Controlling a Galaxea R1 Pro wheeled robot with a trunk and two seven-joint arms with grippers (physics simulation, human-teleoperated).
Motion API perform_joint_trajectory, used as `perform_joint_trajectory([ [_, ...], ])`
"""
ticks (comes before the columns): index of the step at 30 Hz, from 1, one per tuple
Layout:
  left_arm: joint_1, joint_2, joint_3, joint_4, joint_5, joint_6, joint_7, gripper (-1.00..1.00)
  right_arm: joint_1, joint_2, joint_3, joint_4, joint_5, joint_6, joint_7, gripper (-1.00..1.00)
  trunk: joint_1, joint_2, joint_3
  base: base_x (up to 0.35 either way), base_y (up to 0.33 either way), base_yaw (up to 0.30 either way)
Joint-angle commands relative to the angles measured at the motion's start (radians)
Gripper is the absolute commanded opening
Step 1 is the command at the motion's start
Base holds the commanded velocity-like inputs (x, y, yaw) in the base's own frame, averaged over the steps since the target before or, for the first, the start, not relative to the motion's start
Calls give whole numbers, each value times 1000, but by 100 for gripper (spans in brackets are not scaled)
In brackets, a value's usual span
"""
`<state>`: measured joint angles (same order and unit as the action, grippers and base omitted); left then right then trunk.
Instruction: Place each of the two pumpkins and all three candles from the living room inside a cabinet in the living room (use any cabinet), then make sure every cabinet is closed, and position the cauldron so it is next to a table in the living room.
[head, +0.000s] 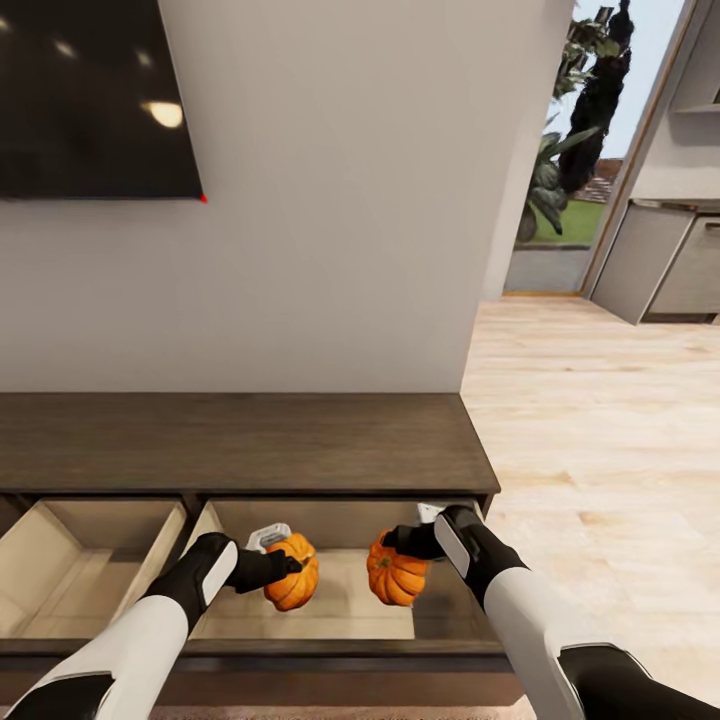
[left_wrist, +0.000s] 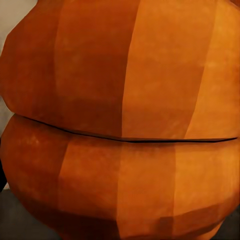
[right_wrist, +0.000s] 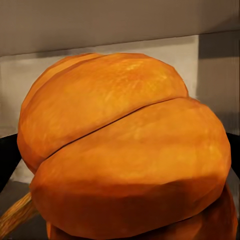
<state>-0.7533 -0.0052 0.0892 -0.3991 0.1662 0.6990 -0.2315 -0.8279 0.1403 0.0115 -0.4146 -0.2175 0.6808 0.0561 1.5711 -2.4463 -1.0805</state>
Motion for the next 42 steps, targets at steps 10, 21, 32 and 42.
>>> perform_joint_trajectory([
  [10,-3,5,6,-1,0,5,-24,-100,-1,-1,2,-2,7,4,76,-100,0,0,-17,0,0,0],
  [21,-15,6,7,-1,-1,6,-25,-100,-8,1,2,-1,8,3,76,-100,0,0,-35,0,0,0],
  [32,-53,-2,5,42,-2,8,-14,-100,-56,2,-1,30,2,3,74,-100,0,0,-53,0,0,0],
  [42,-55,-6,3,46,-2,5,-12,-100,-57,3,-1,31,1,3,74,-100,0,0,-69,0,0,0],
])
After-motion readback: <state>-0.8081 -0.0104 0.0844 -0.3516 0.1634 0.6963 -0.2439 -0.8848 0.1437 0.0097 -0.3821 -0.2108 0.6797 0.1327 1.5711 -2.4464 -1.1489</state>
